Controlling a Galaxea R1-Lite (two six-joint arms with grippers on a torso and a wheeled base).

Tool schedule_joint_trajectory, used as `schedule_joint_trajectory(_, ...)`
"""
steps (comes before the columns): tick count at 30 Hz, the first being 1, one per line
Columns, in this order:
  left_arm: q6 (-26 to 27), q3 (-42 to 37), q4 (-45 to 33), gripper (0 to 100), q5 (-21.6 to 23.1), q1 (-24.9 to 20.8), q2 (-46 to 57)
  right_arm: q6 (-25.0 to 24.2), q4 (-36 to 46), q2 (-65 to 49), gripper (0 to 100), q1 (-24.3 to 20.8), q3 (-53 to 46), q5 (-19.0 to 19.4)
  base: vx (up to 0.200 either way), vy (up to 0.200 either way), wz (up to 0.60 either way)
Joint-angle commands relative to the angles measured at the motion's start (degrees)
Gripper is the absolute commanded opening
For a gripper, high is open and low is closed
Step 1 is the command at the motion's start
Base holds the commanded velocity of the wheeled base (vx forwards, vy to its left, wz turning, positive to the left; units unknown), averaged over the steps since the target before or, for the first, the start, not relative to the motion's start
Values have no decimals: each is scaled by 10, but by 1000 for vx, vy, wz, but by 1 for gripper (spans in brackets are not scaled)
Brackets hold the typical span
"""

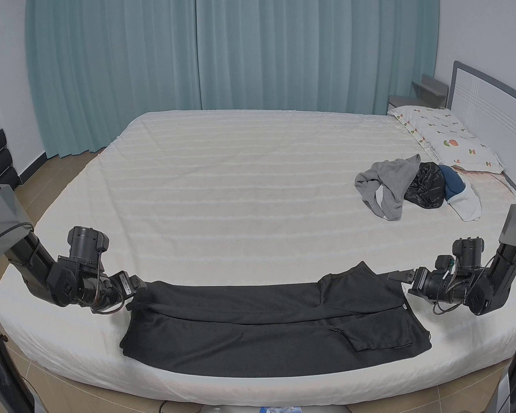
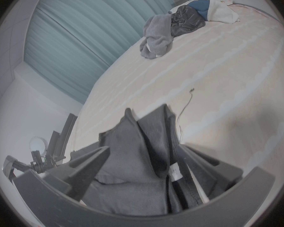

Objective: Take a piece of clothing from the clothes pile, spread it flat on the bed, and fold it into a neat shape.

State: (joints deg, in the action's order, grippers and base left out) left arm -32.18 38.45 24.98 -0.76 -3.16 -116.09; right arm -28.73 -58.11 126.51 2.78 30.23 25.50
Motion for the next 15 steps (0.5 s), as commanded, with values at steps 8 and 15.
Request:
schedule_joint_trajectory(8,-75,102,-2,100,1,-1,-48,-105,17,29,100,3,84,-3,0,0,0)
schedule_joint_trajectory(15,-86,149,-1,100,1,-8,-127,-129,17,51,100,3,88,-5,0,0,0)
